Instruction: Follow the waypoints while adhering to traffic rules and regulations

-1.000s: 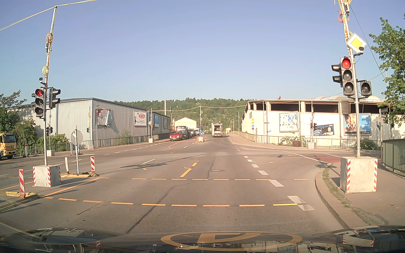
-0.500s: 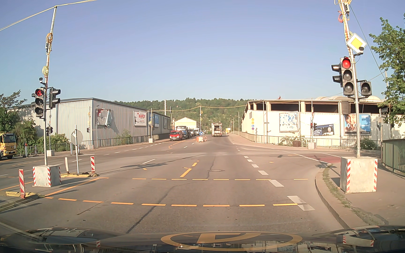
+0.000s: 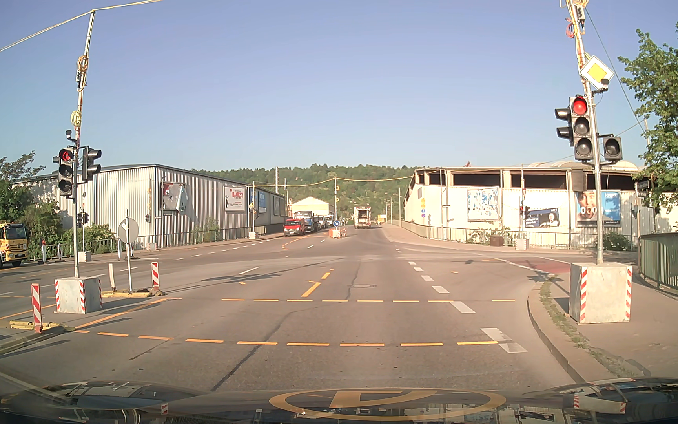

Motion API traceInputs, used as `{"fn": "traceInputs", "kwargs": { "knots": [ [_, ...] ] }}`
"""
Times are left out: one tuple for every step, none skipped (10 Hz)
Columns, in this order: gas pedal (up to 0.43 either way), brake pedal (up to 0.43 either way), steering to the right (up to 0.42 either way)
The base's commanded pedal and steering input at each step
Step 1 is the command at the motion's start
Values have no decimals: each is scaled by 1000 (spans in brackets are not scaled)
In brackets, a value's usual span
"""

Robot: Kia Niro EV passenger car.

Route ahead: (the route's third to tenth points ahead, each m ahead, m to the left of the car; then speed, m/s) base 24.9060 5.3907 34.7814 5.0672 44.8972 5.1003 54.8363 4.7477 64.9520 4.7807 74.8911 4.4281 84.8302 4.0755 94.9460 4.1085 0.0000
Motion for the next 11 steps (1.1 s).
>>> {"fn": "traceInputs", "kwargs": {
  "knots": [
    [0, 311, -3],
    [0, 311, -3],
    [0, 311, -3],
    [0, 311, -3],
    [0, 311, -3],
    [0, 311, -3],
    [0, 311, -3],
    [0, 311, -3],
    [0, 311, -3],
    [0, 311, -3],
    [0, 311, -3]
  ]
}}
